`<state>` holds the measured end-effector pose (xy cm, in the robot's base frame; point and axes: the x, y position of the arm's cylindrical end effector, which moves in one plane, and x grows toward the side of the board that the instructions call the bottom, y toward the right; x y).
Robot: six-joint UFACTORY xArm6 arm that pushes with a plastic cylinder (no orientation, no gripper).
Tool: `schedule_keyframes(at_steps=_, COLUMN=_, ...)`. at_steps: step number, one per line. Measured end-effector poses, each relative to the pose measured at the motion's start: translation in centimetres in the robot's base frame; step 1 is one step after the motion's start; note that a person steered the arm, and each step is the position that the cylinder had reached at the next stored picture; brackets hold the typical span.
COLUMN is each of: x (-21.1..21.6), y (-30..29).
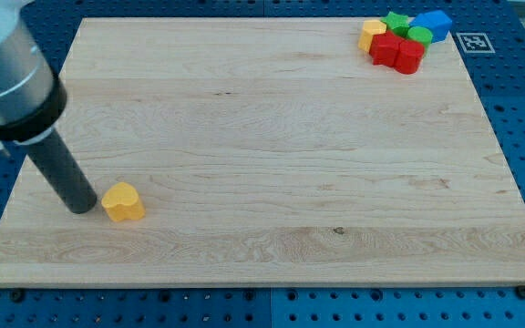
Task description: Move the yellow heart to the right side
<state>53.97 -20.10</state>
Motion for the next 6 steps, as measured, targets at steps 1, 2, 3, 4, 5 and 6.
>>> schedule_keyframes(at_steps=1, x=0.9, y=4.0)
schedule_keyframes(at_steps=2, x=1.0, y=8.6)
schedule_keyframes(at_steps=3, x=1.3, y=13.9)
schedule_keyframes(at_steps=4, x=1.7, y=20.0)
schedule_keyframes(at_steps=5, x=1.7, y=26.2)
schedule_keyframes(at_steps=6, x=1.6, y=30.9)
